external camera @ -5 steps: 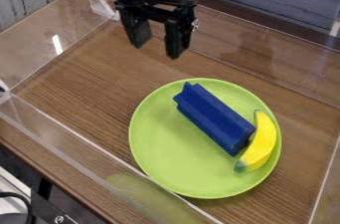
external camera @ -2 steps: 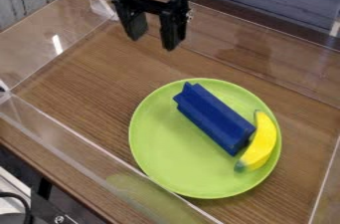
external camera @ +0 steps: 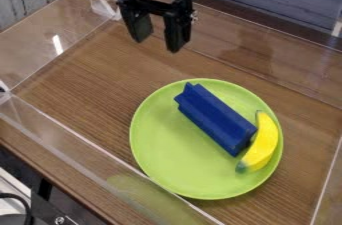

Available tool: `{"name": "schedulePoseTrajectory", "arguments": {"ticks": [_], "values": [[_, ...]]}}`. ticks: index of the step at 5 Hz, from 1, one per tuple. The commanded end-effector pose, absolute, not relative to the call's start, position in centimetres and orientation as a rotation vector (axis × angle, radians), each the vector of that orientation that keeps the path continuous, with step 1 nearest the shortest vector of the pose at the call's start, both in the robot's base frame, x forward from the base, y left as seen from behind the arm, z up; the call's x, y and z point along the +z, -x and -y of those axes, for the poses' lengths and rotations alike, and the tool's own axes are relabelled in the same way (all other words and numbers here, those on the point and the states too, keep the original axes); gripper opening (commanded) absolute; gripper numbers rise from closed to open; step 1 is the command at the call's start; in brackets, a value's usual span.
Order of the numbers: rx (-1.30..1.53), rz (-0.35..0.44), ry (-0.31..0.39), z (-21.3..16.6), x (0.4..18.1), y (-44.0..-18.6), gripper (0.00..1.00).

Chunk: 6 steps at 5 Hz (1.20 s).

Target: Put the blue object in the green plate

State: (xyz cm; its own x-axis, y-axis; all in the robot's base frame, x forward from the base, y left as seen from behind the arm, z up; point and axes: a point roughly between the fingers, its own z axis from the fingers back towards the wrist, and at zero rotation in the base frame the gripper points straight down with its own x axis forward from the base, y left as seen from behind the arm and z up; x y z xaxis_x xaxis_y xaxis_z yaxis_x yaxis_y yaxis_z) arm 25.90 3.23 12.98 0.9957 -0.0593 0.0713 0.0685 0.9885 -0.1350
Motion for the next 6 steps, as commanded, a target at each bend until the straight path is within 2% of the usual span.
{"name": "schedulePoseTrajectory", "arguments": {"ticks": [1, 3, 6], "values": [[-0.095, 0.122, 0.132, -2.7, 14.4, -25.5, 1.00], [-0.144, 0.129, 0.125, 0.0, 15.6, -25.6, 1.00], [0.003, 0.128, 0.121, 1.8, 14.1, -27.8, 1.00]]}}
